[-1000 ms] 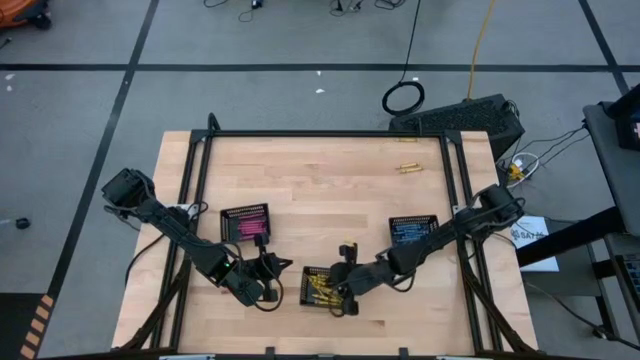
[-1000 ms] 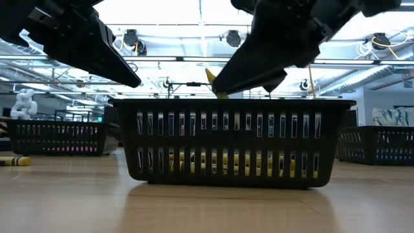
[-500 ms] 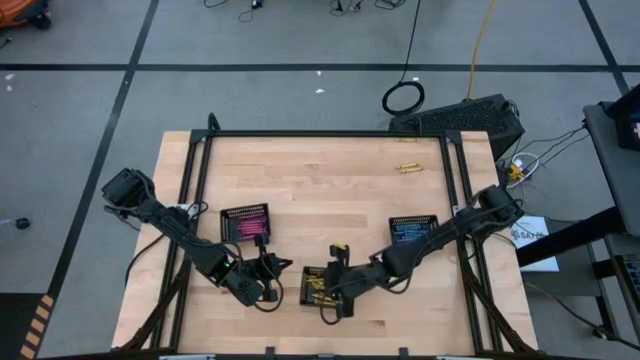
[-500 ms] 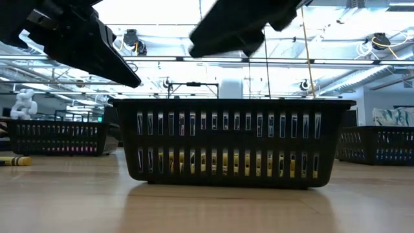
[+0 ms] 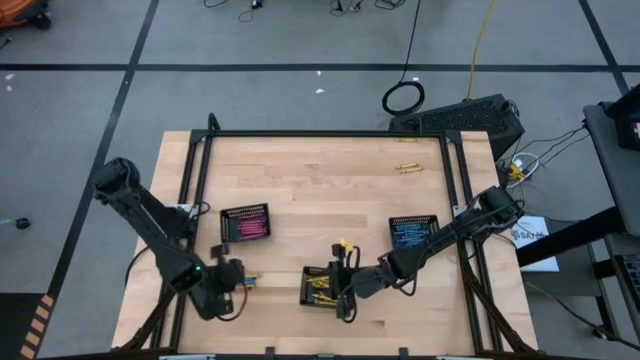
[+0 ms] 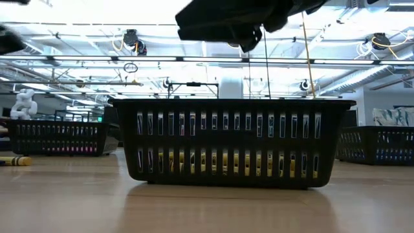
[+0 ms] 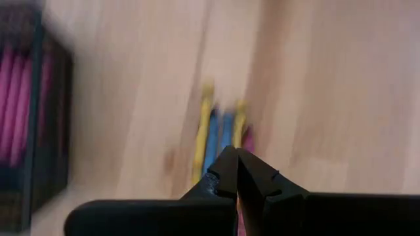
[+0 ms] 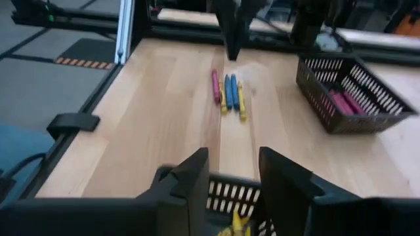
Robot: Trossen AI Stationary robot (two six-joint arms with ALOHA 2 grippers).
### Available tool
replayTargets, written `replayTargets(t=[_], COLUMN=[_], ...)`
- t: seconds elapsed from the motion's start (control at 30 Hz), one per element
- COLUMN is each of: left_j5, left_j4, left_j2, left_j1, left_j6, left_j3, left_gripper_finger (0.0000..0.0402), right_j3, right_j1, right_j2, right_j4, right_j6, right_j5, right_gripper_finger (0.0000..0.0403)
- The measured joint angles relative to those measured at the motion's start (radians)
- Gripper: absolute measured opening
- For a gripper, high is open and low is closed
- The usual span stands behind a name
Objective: Sort crayons
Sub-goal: Put the blue crayon into the right black bin
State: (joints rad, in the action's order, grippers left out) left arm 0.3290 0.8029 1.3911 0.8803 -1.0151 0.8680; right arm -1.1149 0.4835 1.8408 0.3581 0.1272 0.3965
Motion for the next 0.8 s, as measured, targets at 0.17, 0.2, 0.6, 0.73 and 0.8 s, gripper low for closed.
replayTargets(t=[0.17, 0.2, 0.6, 0.73, 0.8], left_j5=[0.000, -0.008, 0.009, 0.005, 0.005], left_j4=[0.008, 0.000, 0.180, 0.132, 0.106], left_j2=[0.005, 0.005, 0.030, 0.057, 0.073], left_j1=[0.101, 0.116, 0.170, 0.160, 0.160], left_j6=[-0.235, -0.263, -0.333, -0.258, -0.231], left_j3=[-0.061, -0.074, -0.092, -0.092, -0.092], left_gripper_finger=[0.0003, 0.0003, 0.0066, 0.0082, 0.0083], right_j3=[0.000, 0.000, 0.000, 0.000, 0.000], right_j1=[0.000, 0.000, 0.000, 0.000, 0.000], right_j2=[0.000, 0.000, 0.000, 0.000, 0.000], right_j4=[0.029, 0.033, 0.035, 0.035, 0.035], right_j6=[-0.030, -0.033, -0.035, -0.035, -0.035], right_j5=[0.000, 0.000, 0.000, 0.000, 0.000], right_gripper_finger=[0.0118, 0.0118, 0.0118, 0.0118, 0.0118])
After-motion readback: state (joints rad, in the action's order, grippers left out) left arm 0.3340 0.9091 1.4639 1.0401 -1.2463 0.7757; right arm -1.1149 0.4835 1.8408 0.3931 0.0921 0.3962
